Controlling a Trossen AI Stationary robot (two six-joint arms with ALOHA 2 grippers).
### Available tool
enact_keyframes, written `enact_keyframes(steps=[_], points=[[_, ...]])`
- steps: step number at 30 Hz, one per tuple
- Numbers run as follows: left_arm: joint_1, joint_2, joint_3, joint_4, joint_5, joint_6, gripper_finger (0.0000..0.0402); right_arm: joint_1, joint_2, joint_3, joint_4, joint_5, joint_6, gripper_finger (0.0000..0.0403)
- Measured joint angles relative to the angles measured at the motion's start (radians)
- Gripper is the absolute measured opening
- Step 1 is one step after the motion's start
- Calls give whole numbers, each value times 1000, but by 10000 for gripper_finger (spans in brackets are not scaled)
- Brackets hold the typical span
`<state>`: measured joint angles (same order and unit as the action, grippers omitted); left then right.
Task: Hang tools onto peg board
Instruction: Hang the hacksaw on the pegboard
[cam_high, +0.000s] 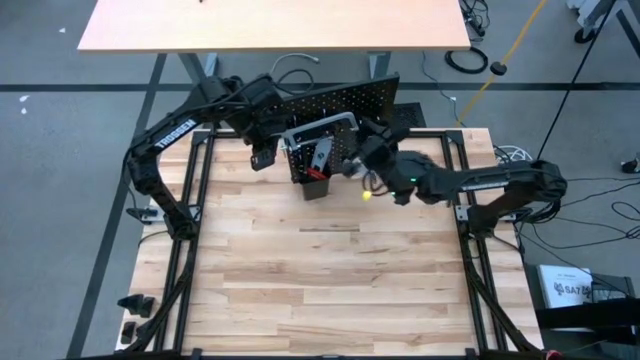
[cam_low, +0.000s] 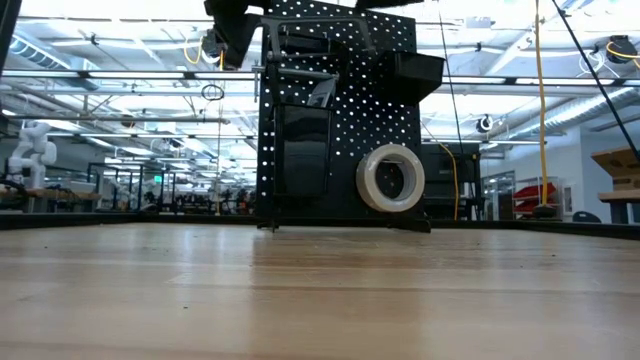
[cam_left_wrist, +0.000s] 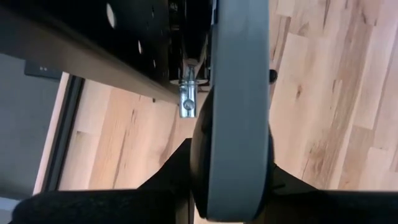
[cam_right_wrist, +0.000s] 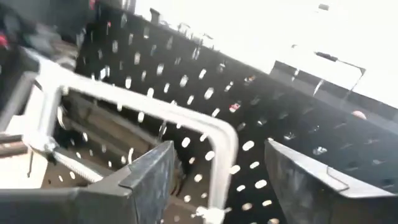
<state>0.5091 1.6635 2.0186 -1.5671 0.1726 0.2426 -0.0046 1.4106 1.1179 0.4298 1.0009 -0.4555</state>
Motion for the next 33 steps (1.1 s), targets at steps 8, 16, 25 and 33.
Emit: enact_keyframes(steps=[8, 16, 25, 33], points=[[0, -14, 1, -2, 0, -7, 69, 56, -146, 0, -102, 3, 28, 243], [0, -15, 1, -3, 1, -27, 69, 89, -206, 0, -226, 74, 88, 243], [-1, -16, -31, -4, 6, -54, 69, 92, -213, 0, -313, 73, 153, 243], [-1, -15, -41, -4, 6, -54, 71, 92, -213, 0, -339, 72, 175, 242]])
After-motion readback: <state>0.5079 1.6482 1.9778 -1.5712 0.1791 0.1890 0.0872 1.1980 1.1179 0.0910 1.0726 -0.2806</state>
